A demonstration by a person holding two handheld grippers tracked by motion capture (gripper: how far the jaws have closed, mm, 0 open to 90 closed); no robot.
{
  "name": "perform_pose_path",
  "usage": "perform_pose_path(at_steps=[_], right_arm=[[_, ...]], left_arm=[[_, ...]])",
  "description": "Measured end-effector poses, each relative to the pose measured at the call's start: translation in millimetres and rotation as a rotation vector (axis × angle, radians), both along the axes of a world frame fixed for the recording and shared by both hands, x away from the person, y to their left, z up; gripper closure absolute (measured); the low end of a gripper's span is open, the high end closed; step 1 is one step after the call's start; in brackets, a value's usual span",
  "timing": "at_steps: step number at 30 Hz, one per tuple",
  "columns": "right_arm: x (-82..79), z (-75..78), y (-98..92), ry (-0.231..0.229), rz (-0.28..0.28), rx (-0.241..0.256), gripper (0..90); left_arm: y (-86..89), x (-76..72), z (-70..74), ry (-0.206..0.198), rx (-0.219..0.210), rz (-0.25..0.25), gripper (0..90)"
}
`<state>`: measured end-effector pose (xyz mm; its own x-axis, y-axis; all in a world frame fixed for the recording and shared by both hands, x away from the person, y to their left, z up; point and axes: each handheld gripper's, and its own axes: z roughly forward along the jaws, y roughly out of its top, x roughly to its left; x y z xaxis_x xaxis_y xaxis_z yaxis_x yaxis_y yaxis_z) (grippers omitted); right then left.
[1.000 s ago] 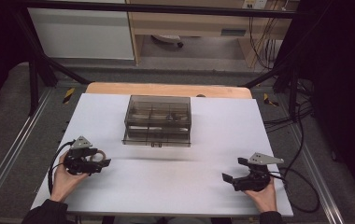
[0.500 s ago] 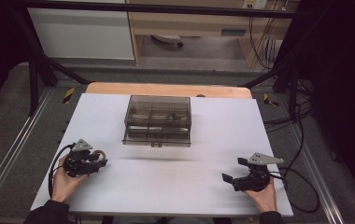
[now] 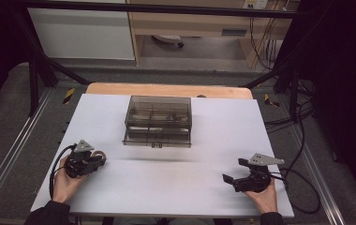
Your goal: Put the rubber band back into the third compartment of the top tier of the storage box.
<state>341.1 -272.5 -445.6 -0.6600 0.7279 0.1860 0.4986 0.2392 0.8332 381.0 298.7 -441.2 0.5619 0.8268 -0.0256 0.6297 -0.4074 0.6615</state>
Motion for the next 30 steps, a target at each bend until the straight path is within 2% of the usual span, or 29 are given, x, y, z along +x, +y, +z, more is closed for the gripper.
perform_pose_path(at_steps=[14, 30], right_arm=[[0.2, -0.1, 0.1, 0.001, 0.0, 0.0, 0.9], [0.1, 0.0, 0.0, 0.003, -0.001, 0.001, 0.9]], left_arm=[[0.0, 1.3, -1.1, 0.005, 0.011, 0.011, 82.3], [2.1, -0.2, 3.4, -0.013, 0.003, 0.023, 83.8]])
